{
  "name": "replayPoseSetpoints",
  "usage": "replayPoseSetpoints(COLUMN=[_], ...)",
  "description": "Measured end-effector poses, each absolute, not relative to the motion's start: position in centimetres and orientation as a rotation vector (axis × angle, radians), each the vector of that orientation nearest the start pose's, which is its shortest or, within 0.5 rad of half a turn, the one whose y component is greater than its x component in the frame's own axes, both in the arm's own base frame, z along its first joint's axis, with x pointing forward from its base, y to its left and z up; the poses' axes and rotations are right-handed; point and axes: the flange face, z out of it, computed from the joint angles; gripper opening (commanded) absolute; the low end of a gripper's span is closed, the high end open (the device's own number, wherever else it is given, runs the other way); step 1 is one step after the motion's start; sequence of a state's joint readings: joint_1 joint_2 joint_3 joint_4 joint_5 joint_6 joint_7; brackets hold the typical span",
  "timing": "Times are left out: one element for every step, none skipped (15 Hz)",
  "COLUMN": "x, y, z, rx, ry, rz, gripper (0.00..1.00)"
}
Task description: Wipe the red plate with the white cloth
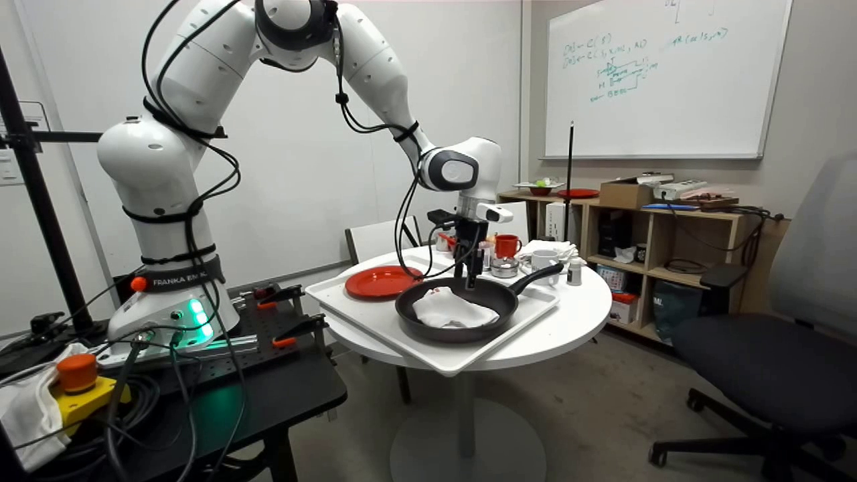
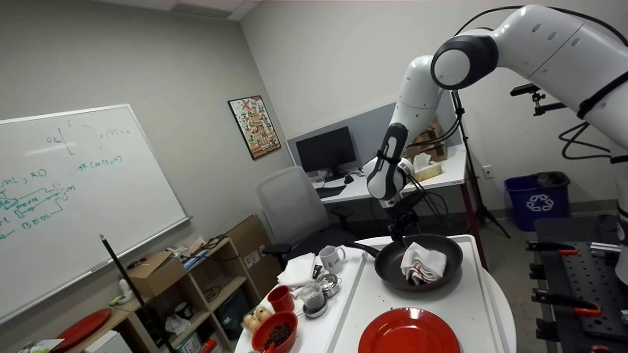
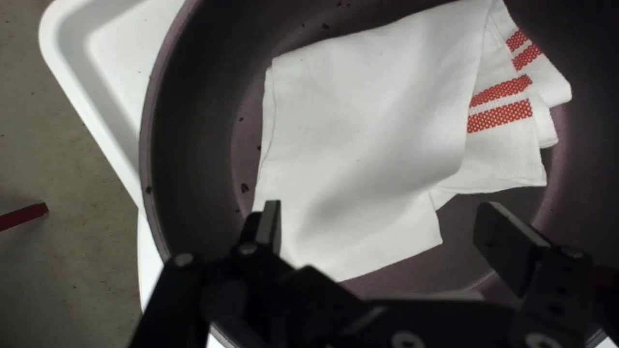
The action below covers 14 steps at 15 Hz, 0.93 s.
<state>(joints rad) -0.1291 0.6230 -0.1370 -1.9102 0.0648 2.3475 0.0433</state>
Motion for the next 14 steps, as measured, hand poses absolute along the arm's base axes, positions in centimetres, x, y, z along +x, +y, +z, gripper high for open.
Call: replayPoseSetpoints(x=[58.5, 58.5, 58.5, 58.5, 58.5, 58.5, 58.5, 58.6, 58.6, 58.7, 58.8, 59.0, 59.2, 59.3], y=[-15.8, -15.8, -15.9, -16.0, -16.0, -15.9, -15.8, -15.6, -15.4, -15.1, -14.9, -14.7, -14.6, -14.6], z=[15.5, 15.5, 15.5, 15.4, 15.3, 15.2, 15.1, 14.9, 14.8, 14.7, 14.7, 14.7, 14.7, 14.7], rx=[-3.102, -3.101, -3.100, -3.098, -3.096, -3.092, -3.087, -3.080, -3.074, -3.064, -3.054, -3.046, -3.040, -3.033], ry=[0.534, 0.535, 0.536, 0.537, 0.536, 0.536, 0.534, 0.534, 0.535, 0.542, 0.557, 0.587, 0.622, 0.662], rz=[0.287, 0.287, 0.288, 0.289, 0.290, 0.291, 0.293, 0.294, 0.291, 0.288, 0.280, 0.262, 0.239, 0.216], gripper=[1.00, 1.00, 1.00, 1.00, 1.00, 1.00, 1.00, 1.00, 1.00, 1.00, 1.00, 1.00, 1.00, 1.00])
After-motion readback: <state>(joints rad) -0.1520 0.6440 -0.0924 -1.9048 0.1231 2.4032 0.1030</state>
